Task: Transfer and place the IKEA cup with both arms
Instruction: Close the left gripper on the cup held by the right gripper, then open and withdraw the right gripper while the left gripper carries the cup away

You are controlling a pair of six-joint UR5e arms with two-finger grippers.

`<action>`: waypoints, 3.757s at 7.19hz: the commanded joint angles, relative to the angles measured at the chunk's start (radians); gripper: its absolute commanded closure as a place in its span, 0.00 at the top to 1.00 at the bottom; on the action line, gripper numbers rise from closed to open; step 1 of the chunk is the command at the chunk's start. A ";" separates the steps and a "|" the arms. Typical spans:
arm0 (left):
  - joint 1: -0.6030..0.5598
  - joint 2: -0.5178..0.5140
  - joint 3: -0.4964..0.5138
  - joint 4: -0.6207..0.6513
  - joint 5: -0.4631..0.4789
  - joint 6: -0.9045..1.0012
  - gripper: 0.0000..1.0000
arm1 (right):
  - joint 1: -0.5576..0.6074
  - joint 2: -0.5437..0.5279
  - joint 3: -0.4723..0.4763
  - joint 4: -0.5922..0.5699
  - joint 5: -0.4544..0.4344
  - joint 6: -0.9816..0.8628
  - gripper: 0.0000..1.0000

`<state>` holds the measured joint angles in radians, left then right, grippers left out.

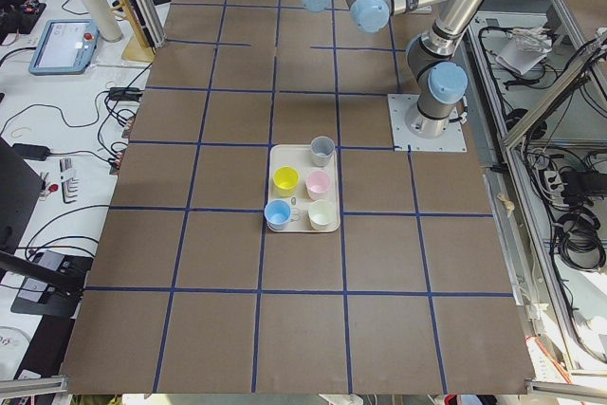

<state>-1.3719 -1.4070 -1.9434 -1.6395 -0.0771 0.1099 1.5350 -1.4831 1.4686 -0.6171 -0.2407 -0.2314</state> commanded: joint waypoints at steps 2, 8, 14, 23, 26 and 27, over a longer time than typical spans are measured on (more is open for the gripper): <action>-0.004 0.029 -0.011 -0.011 0.010 -0.031 1.00 | 0.002 0.004 0.001 -0.012 0.003 0.000 0.42; -0.004 0.049 -0.029 0.001 0.011 -0.127 0.75 | 0.002 0.027 0.001 -0.039 0.003 0.003 0.43; -0.004 0.054 -0.029 0.003 0.014 -0.125 0.00 | 0.014 0.020 -0.001 -0.039 0.000 0.004 1.00; 0.129 0.073 0.046 0.150 0.623 -0.365 0.00 | -0.079 0.029 -0.011 -0.309 -0.333 0.046 1.00; 0.134 0.014 0.124 0.155 1.099 -0.133 0.00 | -0.076 0.026 -0.002 -0.496 -0.732 0.162 1.00; 0.134 -0.009 0.126 0.158 1.276 0.001 0.00 | -0.075 0.026 -0.002 -0.536 -0.847 0.173 1.00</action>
<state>-1.2391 -1.3884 -1.8258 -1.4816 0.9898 -0.0425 1.4586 -1.4575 1.4652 -1.0923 -0.9332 -0.0859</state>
